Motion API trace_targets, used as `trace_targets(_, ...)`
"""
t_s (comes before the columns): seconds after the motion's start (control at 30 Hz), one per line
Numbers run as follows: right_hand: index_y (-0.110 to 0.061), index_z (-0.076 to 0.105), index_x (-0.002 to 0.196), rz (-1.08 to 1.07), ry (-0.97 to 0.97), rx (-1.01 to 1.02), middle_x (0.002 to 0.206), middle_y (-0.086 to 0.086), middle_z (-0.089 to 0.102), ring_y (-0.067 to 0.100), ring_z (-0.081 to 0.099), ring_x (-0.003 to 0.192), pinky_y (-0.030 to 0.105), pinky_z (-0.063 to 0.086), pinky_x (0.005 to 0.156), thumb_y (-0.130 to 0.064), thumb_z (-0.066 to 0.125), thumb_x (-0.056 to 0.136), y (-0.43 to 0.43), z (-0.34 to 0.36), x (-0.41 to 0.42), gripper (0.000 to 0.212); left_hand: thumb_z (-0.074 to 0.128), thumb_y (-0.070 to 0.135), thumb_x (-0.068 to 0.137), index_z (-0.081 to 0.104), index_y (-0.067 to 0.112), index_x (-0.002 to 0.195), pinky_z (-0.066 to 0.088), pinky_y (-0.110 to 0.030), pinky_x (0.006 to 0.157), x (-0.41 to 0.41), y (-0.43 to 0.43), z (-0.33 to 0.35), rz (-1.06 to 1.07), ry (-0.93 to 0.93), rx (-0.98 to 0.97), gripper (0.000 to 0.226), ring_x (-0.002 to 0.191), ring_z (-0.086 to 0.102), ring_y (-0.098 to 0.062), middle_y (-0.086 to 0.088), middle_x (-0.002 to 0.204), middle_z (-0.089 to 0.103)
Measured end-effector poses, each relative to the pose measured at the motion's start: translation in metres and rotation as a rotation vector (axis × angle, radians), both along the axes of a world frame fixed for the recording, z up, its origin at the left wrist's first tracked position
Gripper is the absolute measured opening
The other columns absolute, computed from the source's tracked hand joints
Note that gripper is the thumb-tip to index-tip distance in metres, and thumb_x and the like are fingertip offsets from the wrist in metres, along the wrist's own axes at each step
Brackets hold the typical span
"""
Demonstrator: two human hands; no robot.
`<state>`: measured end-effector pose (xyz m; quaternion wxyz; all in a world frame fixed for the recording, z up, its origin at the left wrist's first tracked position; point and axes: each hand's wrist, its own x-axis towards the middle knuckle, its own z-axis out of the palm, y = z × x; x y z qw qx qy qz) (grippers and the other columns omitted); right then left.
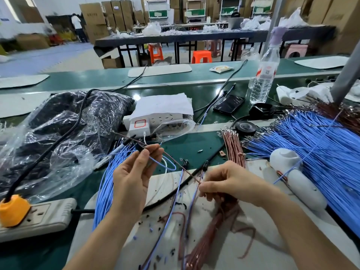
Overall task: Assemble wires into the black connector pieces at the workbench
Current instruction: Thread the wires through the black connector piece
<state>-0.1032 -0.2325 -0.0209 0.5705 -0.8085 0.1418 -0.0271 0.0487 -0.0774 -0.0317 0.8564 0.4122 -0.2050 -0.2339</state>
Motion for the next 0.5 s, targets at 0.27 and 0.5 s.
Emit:
trace_targets(0.27,-0.019,0.072,0.072,0.157,0.125,-0.033,0.06,-0.009,0.063,0.0,0.053,0.055,0.011,0.039,0.054,-0.015,0.071,0.084,-0.001,0.003,-0.003,0.013,0.043,0.001,0.095,0.064,0.002,0.093,0.053,-0.021,0.084,0.0,0.0,0.002,0.081,-0.019,-0.003,0.02,0.093,0.069,-0.016,-0.005,0.09,0.074)
trace_targets(0.5,-0.01,0.051,0.075,-0.203,0.036,0.307,0.064,0.016,0.067,0.011,0.047,0.036,0.013,0.026,0.031,-0.015,0.053,0.096,-0.004,-0.009,0.006,0.022,0.058,0.007,0.085,0.066,0.004,0.094,0.052,-0.032,0.092,-0.015,0.0,-0.004,-0.171,-0.321,0.233,0.012,0.099,0.068,-0.024,-0.004,0.104,0.072)
